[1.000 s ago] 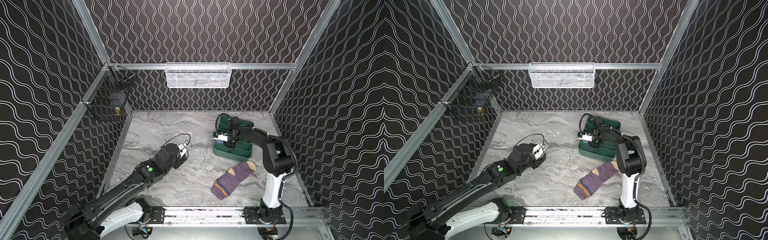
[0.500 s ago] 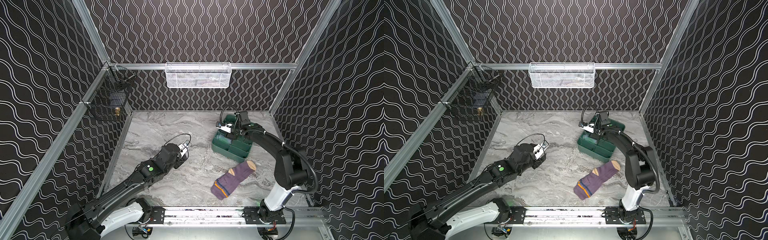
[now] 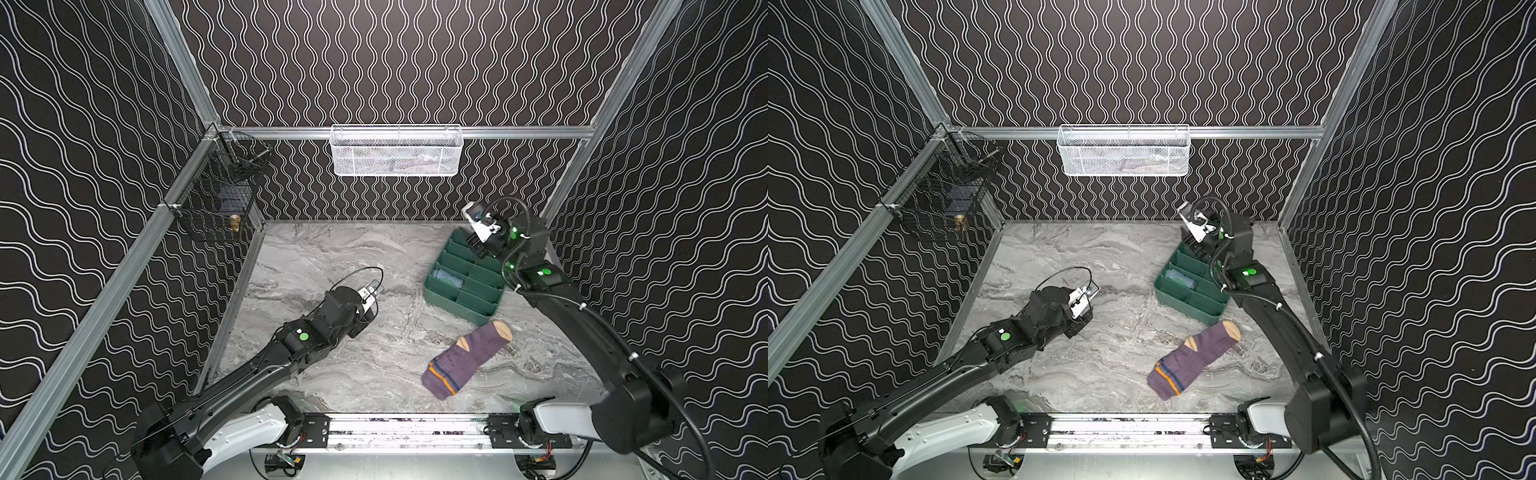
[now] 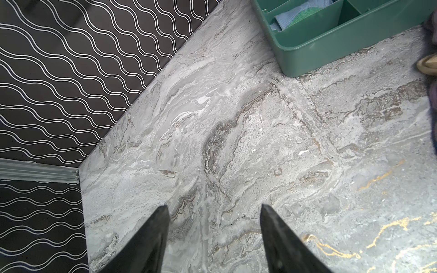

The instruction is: Roll the socks

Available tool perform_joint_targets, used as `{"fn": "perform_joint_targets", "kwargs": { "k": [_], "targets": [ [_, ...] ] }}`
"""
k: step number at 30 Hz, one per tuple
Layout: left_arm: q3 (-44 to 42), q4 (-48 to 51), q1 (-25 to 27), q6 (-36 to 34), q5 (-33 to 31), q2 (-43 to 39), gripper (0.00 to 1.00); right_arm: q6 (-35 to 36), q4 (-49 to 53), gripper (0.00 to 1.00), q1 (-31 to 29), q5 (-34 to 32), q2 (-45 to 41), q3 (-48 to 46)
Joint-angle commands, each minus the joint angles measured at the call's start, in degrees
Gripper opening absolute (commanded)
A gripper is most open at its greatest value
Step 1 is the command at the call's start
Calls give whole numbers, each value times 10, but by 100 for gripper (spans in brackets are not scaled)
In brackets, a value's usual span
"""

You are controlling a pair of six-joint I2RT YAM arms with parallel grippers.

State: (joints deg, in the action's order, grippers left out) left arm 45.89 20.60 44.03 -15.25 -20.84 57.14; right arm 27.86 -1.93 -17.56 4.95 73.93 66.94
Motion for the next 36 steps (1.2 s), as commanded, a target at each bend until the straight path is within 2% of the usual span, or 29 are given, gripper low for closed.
{"fn": "perform_joint_targets", "kwargs": {
  "k": [1,4,5,8,9,10,11,15,20,21,26,33,36],
  "targets": [
    [4,-5,-1,5,-6,-4,65,-240,54,62,3,-41,-29,-25],
    [7,0,-1,6,-2,-5,66,-362,135,61,14,-102,-45,-60],
    [8,2,0,5,0,-4,71,-395,157,61,19,-120,-52,-78],
    [8,0,-1,6,13,-8,74,-442,179,61,34,-156,-68,-153],
    [5,-7,-1,7,19,-14,77,-451,184,61,40,-172,-72,-176],
    [1,-14,-1,8,23,-21,84,-458,190,61,48,-183,-73,-194],
    [-4,-21,0,8,24,-29,98,-465,194,61,56,-183,-72,-206],
    [-22,-45,-1,14,15,-56,99,-491,181,61,91,-160,-64,-252],
    [-49,-97,-1,26,-11,-88,99,-520,112,59,133,-91,-18,-279],
    [-60,-115,-1,34,-29,-95,99,-522,106,57,136,-83,-1,-274],
    [-81,-154,0,56,-106,-112,99,-515,97,33,139,-57,65,-243],
    [-92,-175,0,71,-110,-111,99,-472,106,0,135,8,116,-193],
    [-94,-181,-1,71,-94,-112,99,-468,111,0,115,28,141,-164]
  ]
}}
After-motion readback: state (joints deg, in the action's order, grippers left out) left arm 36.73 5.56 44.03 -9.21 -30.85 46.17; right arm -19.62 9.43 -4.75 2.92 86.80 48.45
